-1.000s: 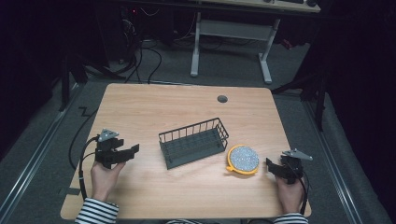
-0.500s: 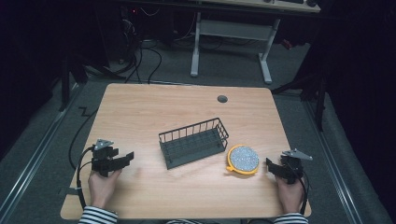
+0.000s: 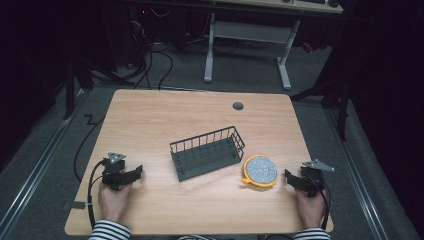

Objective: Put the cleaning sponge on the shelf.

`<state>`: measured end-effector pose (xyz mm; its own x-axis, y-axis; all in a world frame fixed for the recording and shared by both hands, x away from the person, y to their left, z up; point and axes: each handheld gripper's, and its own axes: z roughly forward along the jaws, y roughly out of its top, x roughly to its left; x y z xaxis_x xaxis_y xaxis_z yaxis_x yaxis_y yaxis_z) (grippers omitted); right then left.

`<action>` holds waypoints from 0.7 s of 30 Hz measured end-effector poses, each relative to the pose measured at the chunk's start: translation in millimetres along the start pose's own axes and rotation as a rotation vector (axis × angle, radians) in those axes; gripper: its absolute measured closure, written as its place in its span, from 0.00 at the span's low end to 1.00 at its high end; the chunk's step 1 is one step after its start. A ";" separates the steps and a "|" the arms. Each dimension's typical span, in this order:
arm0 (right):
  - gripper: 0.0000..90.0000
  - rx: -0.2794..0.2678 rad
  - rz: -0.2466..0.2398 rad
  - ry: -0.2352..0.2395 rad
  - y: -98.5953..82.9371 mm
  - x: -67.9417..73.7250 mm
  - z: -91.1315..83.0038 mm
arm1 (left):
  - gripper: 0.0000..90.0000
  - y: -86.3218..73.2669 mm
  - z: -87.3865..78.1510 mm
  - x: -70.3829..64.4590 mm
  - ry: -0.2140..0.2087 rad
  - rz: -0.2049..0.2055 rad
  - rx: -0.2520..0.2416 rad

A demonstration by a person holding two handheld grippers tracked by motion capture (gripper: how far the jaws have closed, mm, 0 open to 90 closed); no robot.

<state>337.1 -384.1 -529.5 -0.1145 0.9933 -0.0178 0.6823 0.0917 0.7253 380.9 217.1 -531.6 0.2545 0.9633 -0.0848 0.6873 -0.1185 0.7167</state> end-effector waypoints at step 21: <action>0.43 0.047 0.017 -0.002 3.8 -0.9 -3.4 | 0.32 -6.7 1.1 -2.0 0.049 0.053 -0.031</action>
<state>337.4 -384.9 -524.3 -0.1018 0.9948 -0.0072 0.7174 0.0784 0.6922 376.5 215.7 -537.0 0.2557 0.9667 -0.0127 0.6520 -0.1627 0.7405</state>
